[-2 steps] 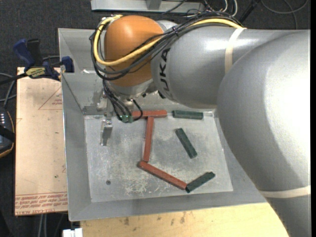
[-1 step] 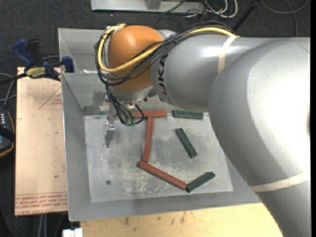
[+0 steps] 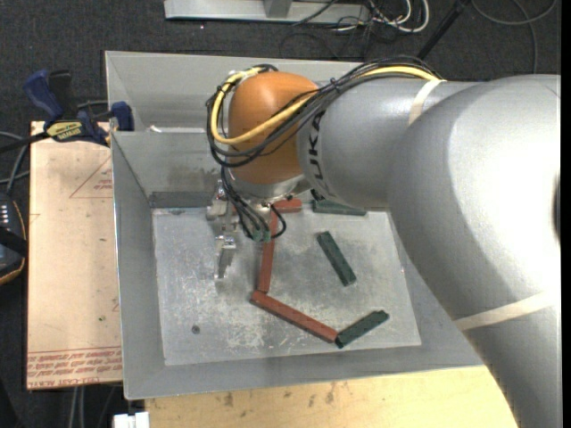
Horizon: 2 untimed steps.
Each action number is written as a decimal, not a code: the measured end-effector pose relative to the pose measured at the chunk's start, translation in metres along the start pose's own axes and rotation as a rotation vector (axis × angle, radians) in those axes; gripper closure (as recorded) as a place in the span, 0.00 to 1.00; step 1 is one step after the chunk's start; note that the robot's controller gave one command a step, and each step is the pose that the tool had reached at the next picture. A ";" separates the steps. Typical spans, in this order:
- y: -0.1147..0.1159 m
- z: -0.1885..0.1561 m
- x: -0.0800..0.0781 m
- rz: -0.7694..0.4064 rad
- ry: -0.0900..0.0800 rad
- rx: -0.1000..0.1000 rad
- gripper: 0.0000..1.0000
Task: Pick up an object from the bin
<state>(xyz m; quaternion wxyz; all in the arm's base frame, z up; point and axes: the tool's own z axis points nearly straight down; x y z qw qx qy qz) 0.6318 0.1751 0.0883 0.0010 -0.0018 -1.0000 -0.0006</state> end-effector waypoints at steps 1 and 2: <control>-0.016 0.007 -0.002 0.011 0.001 0.001 0.00; -0.020 -0.025 0.008 -0.255 -0.002 0.001 0.00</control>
Offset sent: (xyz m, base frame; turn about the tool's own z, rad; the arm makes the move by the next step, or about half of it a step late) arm -0.0155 -0.0255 0.0518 -0.3720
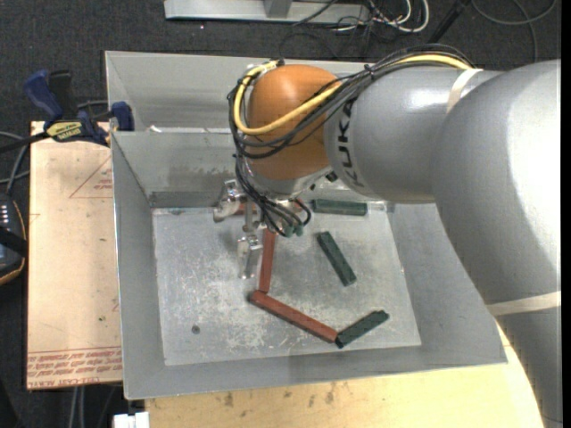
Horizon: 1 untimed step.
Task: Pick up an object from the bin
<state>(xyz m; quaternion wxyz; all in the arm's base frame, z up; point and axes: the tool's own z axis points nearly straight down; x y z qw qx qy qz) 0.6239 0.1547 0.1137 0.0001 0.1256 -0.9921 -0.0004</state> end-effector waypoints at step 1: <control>-0.022 0.010 0.006 -0.139 -0.010 0.000 0.00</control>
Offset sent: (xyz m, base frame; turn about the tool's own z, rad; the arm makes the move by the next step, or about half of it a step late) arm -0.0076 -0.0635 -0.0437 -0.3337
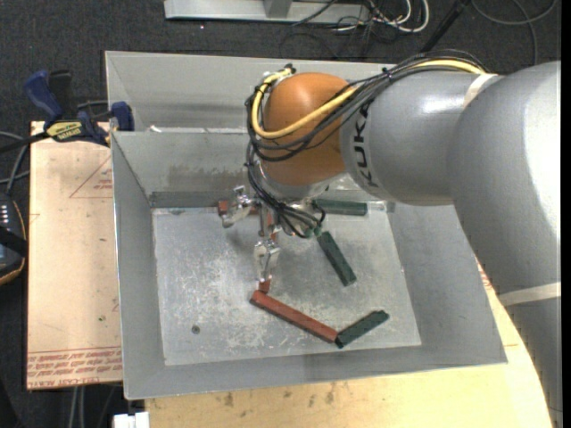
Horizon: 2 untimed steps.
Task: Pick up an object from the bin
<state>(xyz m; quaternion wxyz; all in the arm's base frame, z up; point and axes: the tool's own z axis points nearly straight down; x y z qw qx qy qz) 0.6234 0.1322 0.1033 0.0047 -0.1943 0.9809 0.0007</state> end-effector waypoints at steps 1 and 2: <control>-0.025 0.020 0.013 -0.183 0.001 -0.007 0.00; -0.028 0.007 0.051 -0.317 0.009 -0.003 0.00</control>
Offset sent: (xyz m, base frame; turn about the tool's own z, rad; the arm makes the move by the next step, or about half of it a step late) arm -0.0603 -0.0561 0.0134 -0.4750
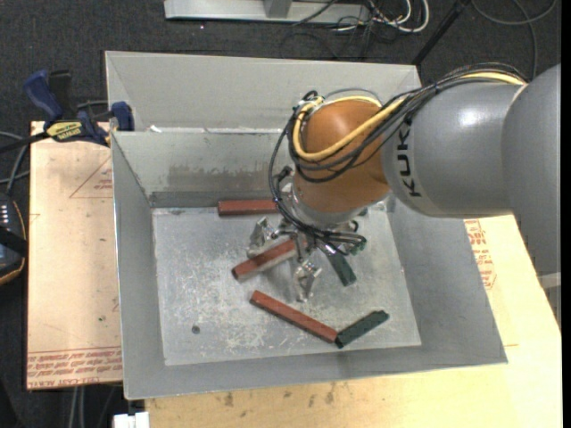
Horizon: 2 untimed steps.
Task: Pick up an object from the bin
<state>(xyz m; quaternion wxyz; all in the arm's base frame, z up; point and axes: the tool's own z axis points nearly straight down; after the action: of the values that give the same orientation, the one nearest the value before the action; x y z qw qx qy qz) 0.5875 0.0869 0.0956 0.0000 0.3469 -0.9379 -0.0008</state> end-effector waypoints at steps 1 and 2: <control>-0.043 0.017 -0.051 -0.301 -0.012 0.002 1.00; -0.043 0.017 -0.051 -0.301 -0.012 0.002 1.00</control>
Offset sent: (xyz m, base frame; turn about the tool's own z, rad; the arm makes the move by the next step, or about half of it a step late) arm 0.0000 0.0000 0.0000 0.0000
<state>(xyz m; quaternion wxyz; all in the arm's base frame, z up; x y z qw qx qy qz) 0.6541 0.0876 0.0783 -0.0062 0.4836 -0.8752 -0.0020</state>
